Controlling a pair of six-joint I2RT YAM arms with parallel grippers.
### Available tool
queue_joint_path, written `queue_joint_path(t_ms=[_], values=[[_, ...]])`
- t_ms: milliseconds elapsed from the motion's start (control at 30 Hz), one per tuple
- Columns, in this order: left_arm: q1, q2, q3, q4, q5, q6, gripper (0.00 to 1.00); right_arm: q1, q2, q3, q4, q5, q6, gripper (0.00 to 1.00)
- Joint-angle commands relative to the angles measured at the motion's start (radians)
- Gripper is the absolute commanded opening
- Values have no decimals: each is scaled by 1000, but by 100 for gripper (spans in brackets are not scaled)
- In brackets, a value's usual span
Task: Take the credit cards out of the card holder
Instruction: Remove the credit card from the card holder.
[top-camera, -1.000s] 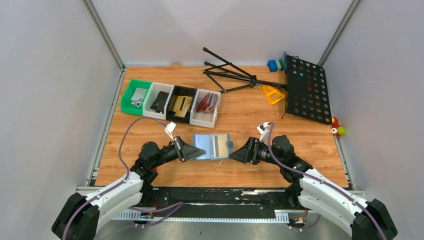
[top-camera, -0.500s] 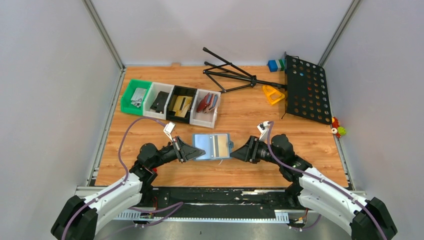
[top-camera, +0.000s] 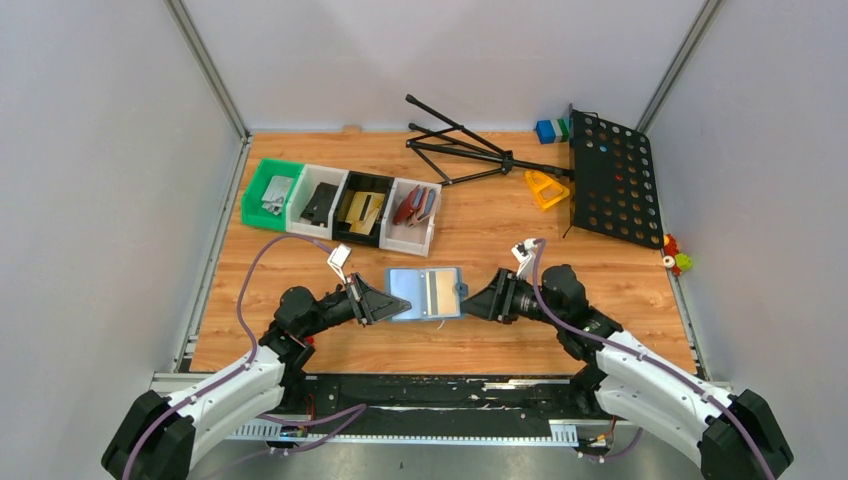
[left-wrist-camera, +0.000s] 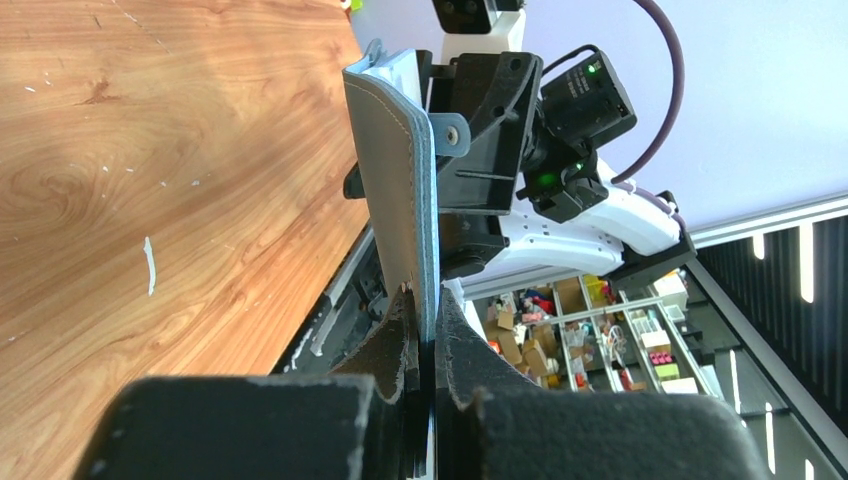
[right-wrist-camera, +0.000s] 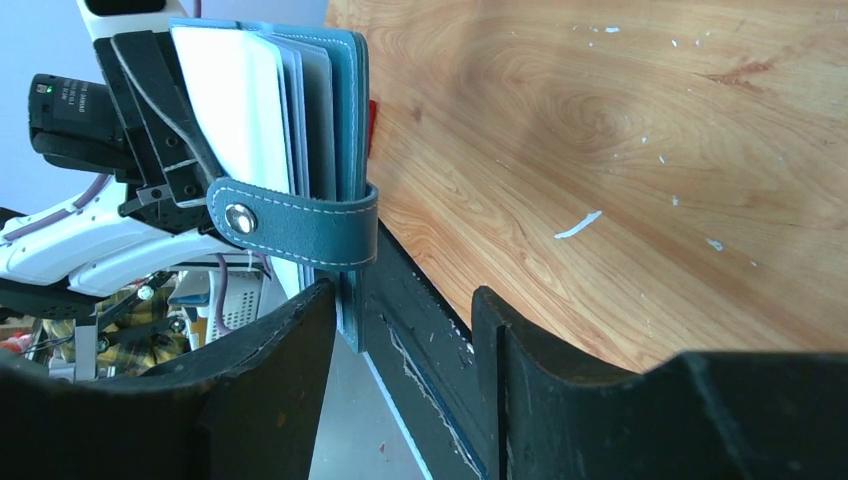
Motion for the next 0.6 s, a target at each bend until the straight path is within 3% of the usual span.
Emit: queue_joint_path(t_ms=[0, 233, 567], values=[[-5, -2, -6, 50, -2, -2, 0, 0, -27, 48, 51, -8, 6, 53], [-6, 2, 1, 48, -2, 2, 0, 1, -4, 75, 8, 2, -7, 56], [-6, -1, -3, 45, -4, 4, 0, 0, -111, 33, -62, 92, 5, 60]])
